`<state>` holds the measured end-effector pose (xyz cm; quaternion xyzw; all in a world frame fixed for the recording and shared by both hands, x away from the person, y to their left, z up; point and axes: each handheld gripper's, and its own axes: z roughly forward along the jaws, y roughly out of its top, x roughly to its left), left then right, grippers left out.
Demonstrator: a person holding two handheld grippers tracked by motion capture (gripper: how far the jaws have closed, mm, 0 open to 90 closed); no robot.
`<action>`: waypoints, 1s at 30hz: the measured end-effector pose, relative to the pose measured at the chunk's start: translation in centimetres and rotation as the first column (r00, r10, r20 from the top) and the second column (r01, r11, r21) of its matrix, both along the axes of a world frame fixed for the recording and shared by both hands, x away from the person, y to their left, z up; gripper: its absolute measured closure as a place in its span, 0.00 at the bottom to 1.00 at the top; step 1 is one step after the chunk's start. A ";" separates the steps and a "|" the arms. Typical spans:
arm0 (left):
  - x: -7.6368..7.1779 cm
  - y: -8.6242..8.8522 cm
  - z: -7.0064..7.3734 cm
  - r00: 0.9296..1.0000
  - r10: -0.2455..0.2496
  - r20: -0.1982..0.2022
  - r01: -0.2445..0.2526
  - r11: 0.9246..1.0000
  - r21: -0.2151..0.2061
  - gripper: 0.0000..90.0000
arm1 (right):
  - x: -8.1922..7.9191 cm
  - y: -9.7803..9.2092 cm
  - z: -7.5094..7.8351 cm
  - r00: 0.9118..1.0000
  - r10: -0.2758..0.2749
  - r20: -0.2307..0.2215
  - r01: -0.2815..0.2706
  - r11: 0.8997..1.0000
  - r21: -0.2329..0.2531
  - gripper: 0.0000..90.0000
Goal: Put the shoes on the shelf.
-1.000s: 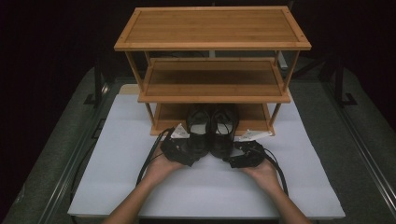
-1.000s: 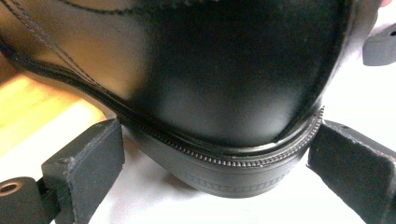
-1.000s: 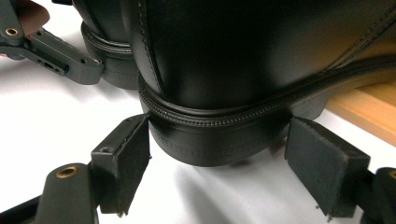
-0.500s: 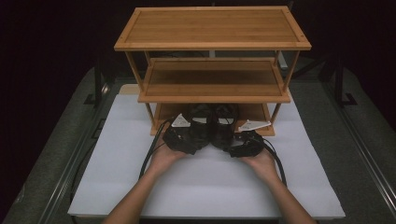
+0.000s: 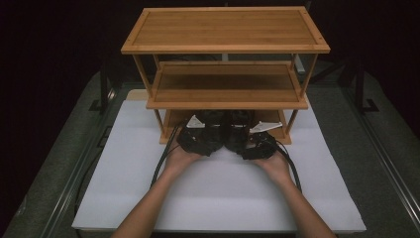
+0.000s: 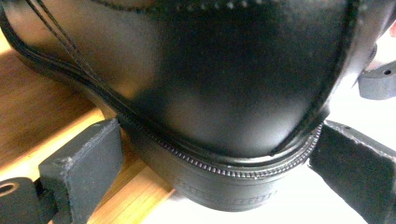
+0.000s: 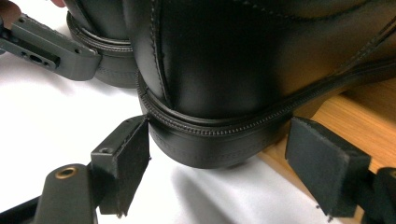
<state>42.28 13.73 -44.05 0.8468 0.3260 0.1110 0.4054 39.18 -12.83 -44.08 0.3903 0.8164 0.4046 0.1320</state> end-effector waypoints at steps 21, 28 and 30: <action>1.4 -0.9 -1.0 0.999 0.048 0.002 -0.048 0.998 -0.032 0.03 | 2.2 -0.5 -0.5 0.998 -0.016 0.057 0.018 0.999 -0.045 0.28; 1.3 -0.6 -0.9 0.999 0.035 0.005 -0.034 0.999 -0.028 0.03 | 2.0 -0.7 -0.4 0.999 -0.022 0.044 0.023 0.999 -0.027 0.30; 1.1 -0.4 -0.7 1.000 0.024 0.017 -0.024 1.000 -0.020 0.05 | 1.8 -0.8 -0.2 0.999 -0.017 0.044 0.017 1.000 -0.016 0.30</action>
